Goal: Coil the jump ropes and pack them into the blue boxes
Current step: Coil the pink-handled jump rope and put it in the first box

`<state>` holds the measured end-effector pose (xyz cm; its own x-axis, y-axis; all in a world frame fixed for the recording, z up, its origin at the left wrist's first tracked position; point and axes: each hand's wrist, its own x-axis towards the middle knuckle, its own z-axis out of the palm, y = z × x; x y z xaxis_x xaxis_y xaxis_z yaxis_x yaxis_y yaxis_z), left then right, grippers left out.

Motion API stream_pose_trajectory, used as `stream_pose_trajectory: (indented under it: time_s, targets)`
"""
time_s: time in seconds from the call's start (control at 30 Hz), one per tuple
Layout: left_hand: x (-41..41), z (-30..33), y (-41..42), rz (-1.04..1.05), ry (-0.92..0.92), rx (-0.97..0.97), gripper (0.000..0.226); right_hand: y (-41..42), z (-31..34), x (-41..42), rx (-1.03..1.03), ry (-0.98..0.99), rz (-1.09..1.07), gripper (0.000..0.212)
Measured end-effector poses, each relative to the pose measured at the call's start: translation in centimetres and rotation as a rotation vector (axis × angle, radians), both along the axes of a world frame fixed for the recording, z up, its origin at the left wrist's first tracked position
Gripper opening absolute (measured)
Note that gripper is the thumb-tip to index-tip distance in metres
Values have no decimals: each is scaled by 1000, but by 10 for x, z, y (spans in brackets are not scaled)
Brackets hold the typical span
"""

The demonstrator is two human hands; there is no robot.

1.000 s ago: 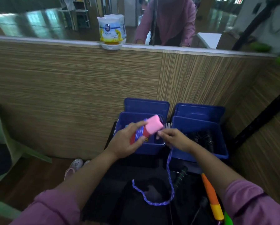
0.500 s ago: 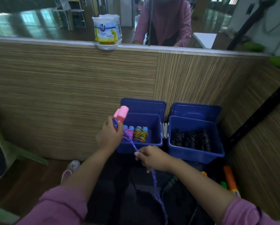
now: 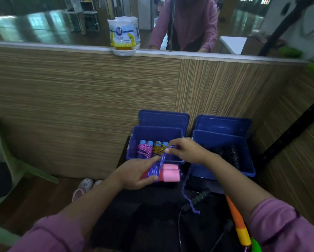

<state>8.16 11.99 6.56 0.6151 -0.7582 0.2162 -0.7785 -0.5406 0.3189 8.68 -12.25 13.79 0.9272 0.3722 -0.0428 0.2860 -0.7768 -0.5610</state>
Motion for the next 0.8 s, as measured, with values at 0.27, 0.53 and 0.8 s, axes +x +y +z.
stream_pose_trajectory:
  time_s: [0.27,0.53,0.8]
  targets:
    - [-4,18,-9,112,118,-302,56,-16,-48,9,390,184,-145,15]
    - [7,22,-16,536,146,-493,47,9,-58,-23,287,309,-167,30]
    - [28,17,-10,821,49,184,55,33,-28,-40,-94,174,48,37]
